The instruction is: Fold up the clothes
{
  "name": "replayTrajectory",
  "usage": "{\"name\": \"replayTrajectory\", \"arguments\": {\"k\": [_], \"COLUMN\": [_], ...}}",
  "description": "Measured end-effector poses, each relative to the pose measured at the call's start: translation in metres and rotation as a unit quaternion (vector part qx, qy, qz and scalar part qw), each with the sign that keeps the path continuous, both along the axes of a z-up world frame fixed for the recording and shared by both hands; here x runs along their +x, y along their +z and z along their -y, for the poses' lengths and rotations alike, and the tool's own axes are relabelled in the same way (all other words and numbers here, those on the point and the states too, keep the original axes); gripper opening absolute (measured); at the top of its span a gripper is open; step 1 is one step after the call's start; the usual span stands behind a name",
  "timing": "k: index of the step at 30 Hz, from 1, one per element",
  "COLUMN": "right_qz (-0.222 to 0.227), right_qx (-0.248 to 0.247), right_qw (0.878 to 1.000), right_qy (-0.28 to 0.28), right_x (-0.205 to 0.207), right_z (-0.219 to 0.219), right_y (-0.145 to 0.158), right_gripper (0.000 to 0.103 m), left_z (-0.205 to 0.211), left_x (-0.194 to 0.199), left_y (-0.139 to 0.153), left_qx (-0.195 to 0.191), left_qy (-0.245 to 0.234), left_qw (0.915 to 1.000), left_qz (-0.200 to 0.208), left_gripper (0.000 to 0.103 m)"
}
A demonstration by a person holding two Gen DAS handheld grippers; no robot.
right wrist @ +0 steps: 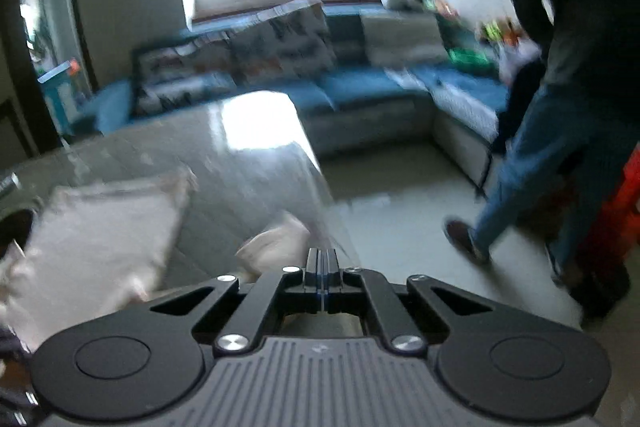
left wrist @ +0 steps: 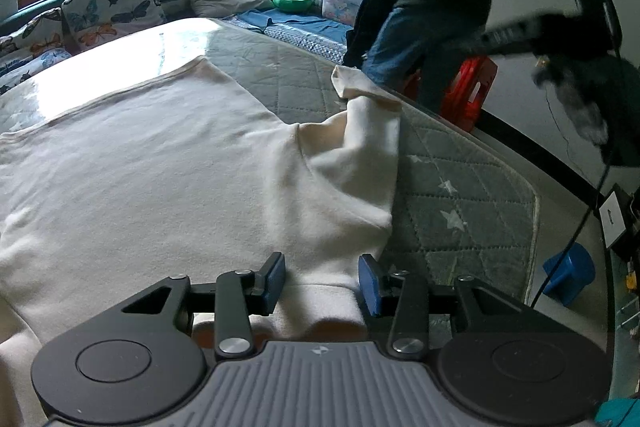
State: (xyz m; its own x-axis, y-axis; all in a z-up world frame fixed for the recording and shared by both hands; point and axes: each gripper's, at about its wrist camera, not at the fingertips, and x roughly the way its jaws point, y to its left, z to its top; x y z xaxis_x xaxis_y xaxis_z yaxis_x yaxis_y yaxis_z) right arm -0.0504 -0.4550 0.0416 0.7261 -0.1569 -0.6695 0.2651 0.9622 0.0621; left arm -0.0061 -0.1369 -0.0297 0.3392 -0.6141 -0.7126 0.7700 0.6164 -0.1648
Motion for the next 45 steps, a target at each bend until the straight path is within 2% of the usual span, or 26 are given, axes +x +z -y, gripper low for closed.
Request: {"name": "replayTrajectory", "arguments": {"k": [3,6,7,8,9,11,16,17,18,19,26,28,30,34,40,45], "right_qz": [-0.01,-0.016,-0.021,-0.025,-0.029,-0.042,-0.066,-0.064,-0.057,-0.05,-0.003,-0.02,-0.042,-0.066,-0.041,-0.054], "right_qx": [0.003,0.022,0.013,0.003,-0.007,-0.019,-0.036,-0.034,-0.034,-0.033,-0.03,-0.032,-0.034,-0.036,-0.032,-0.018], "right_qw": [1.0,0.999,0.999,0.998,0.998,0.996,0.994,0.995,0.996,0.996,0.999,0.999,0.998,0.996,0.999,0.998], "right_qy": [-0.005,0.022,0.036,0.049,0.06,0.076,0.074,0.07,0.065,0.06,0.023,0.002,-0.017,-0.052,-0.003,0.037], "right_x": [-0.006,0.005,0.012,0.019,0.026,0.042,0.064,0.065,0.061,0.057,0.027,0.016,0.007,-0.008,0.002,0.036], "right_z": [0.006,0.0,-0.006,-0.012,-0.019,-0.029,-0.036,-0.034,-0.032,-0.031,-0.018,-0.008,0.002,0.02,0.006,-0.019], "right_y": [-0.005,-0.01,-0.013,-0.017,-0.022,-0.033,-0.058,-0.059,-0.056,-0.053,-0.031,-0.033,-0.039,-0.046,-0.037,-0.049], "right_gripper": [0.004,0.007,0.008,0.014,0.025,0.032,0.031,0.026,0.004,0.004,0.003,0.004,0.011,0.012,0.013,0.014], "left_z": [0.001,0.002,0.002,0.002,0.002,0.003,0.004,0.004,0.004,0.004,0.004,0.005,0.005,0.005,0.007,0.008], "left_x": [-0.001,-0.001,-0.001,-0.001,-0.001,-0.001,-0.002,-0.002,-0.002,-0.002,-0.003,-0.003,-0.003,-0.004,-0.004,-0.004], "left_y": [0.0,0.0,0.0,0.0,0.0,0.001,0.001,0.001,0.001,0.001,0.001,0.001,0.001,0.001,0.001,0.001], "left_qx": [0.003,0.006,0.006,0.007,0.007,0.008,0.008,0.008,0.008,0.009,0.01,0.01,0.01,0.011,0.014,0.015], "left_qy": [-0.002,-0.002,-0.001,0.0,0.0,0.001,0.002,0.002,0.001,0.001,0.0,-0.001,-0.003,-0.004,-0.003,-0.001], "left_qw": [1.0,1.0,1.0,1.0,1.0,1.0,1.0,1.0,1.0,1.0,0.9999,0.9999,0.9999,0.9999,0.9999,0.9999], "left_qz": [0.002,0.004,0.004,0.003,0.003,0.002,0.001,0.002,0.002,0.002,0.004,0.005,0.005,0.006,0.007,0.006], "left_gripper": [0.046,0.047,0.047,0.047,0.047,0.047,0.047,0.047,0.047,0.047,0.047,0.047,0.048,0.048,0.049,0.049]}}
